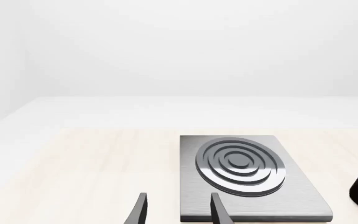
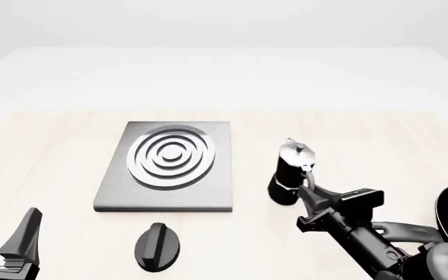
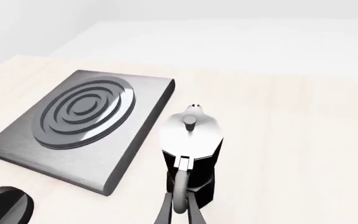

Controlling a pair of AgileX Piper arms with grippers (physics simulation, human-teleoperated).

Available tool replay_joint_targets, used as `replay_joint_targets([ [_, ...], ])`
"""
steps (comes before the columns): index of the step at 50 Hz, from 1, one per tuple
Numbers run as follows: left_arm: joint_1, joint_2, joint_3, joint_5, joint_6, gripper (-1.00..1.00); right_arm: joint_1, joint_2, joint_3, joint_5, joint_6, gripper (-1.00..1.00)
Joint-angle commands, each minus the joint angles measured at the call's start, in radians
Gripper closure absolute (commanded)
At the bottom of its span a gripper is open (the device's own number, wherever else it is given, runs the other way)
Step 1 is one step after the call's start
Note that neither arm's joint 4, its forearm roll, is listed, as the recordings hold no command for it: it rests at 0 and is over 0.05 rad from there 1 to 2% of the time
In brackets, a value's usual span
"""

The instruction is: Put the moka pot on the stove.

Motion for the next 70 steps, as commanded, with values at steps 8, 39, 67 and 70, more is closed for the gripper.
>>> replay_joint_targets([
  [8, 0.000, 0.000, 0.000, 0.000, 0.000, -1.00, 0.017, -0.074, 0.015, 0.025, 0.006, 1.00],
  [39, 0.000, 0.000, 0.000, 0.000, 0.000, -1.00, 0.013, -0.567, 0.023, 0.380, -0.035, 1.00],
  [67, 0.000, 0.000, 0.000, 0.000, 0.000, -1.00, 0.018, -0.700, -0.142, 0.569, -0.059, 1.00],
  [70, 0.000, 0.000, 0.000, 0.000, 0.000, -1.00, 0.021, -0.689, -0.164, 0.573, -0.061, 1.00],
])
